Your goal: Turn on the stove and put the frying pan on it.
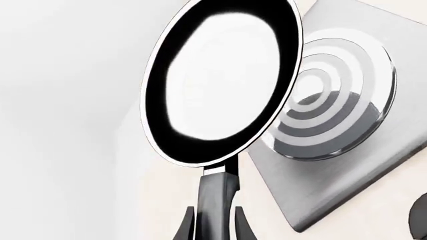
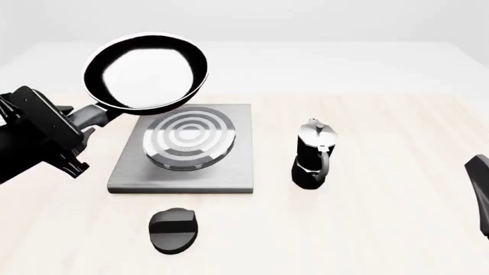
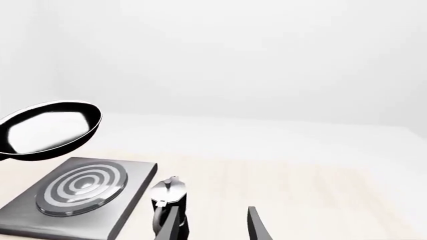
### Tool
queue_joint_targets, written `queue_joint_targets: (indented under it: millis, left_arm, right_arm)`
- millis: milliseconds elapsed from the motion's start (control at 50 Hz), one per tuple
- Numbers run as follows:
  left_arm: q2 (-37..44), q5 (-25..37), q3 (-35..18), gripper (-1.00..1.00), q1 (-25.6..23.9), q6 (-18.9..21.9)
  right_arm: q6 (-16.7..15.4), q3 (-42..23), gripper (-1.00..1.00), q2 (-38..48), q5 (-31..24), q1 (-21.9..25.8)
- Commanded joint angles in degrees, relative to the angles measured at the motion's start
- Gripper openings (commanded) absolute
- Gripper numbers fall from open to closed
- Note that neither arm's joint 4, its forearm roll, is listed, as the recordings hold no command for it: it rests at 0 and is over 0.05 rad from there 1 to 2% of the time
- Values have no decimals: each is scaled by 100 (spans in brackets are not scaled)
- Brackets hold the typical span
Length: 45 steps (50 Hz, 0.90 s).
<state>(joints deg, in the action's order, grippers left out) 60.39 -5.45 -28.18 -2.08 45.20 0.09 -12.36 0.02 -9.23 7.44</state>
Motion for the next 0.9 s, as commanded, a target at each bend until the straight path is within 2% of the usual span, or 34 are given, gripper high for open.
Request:
queue_joint_targets:
  millis: [20,200,500,900]
  left_arm:
    - [162,-293,-64,-100,-464,-17]
    - [331,-475,100,-100,-630,-88]
    - [667,-1058,568,-100,-586,-12]
    - [783,-1320,797,-100,-609,-34]
  right_arm:
    - [-6,-22,100,-1,-27,-62]
    - [-10,-40,100,-1,-45,-102]
    - [-10,-38,100,-1,-52,-99]
    - [-22,-30,100,-1,-39,-101]
